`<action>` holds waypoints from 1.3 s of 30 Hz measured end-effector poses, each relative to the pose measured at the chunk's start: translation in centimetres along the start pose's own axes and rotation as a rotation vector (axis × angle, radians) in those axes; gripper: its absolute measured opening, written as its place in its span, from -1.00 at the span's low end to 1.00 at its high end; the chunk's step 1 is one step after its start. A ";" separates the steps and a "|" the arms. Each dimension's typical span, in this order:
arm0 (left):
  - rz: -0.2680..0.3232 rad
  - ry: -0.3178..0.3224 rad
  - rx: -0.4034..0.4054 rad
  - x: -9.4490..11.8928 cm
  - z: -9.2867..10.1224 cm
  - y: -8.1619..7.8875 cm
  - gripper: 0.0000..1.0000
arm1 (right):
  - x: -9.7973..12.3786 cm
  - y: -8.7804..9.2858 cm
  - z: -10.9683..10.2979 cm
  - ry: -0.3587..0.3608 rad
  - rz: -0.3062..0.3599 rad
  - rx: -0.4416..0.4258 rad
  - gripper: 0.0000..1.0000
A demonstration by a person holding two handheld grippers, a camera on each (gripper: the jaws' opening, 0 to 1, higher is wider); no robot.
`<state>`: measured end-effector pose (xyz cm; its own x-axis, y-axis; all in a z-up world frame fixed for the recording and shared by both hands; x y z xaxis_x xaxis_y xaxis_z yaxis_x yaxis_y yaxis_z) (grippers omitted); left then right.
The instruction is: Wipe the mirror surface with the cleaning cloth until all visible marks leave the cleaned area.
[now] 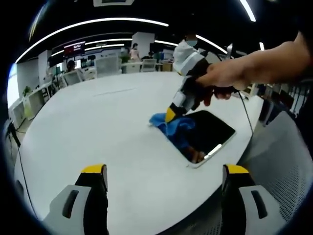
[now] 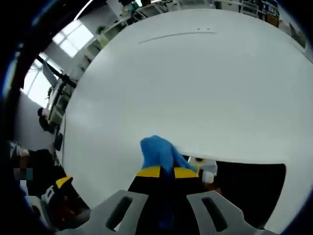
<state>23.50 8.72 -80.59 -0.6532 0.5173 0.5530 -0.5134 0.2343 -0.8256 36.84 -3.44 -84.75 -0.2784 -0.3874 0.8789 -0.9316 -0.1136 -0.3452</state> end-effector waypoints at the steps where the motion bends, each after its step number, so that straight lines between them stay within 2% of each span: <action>1: -0.005 0.004 -0.007 0.0 0.1 0.0 0.97 | 0.0 0.0 0.0 -0.002 0.001 0.001 -0.96; 13: -0.012 -0.010 -0.011 0.1 -0.1 0.1 0.97 | -0.1 0.0 -0.2 0.009 0.007 0.070 -0.96; 19: -0.006 -0.025 -0.007 0.3 -0.3 -0.1 0.95 | -0.2 -0.2 -0.2 0.026 0.026 0.075 -0.96; 22: 0.000 -0.043 0.002 0.5 -0.7 -0.1 0.95 | -0.3 -0.4 -0.1 0.025 0.008 0.031 -0.96; 27: -0.003 -0.029 -0.005 0.3 -0.6 0.0 0.96 | -1.2 -1.1 0.1 0.035 0.010 0.053 -0.96; 31: -0.010 -0.021 -0.005 0.2 -0.5 0.1 0.96 | -1.0 -1.0 0.0 0.036 0.013 0.075 -0.96; 39: -0.011 -0.024 -0.008 0.0 -0.7 0.3 0.95 | -0.8 -0.9 0.0 0.027 0.007 0.061 -0.96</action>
<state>23.72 9.37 -80.87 -0.6608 0.4951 0.5641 -0.5161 0.2460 -0.8205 37.86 -3.00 -85.14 -0.2915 -0.3640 0.8846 -0.9140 -0.1667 -0.3699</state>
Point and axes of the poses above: the point that each gripper's makers call its tool centre point, and the gripper's own axes: x roughly backward along the fingers, z roughly to its right, y roughly out of its underside, the point moved 2 cm from there along x, roughly backward along the fingers, and after that the axes turned 1 degree about -y, right-handed, at the moved point
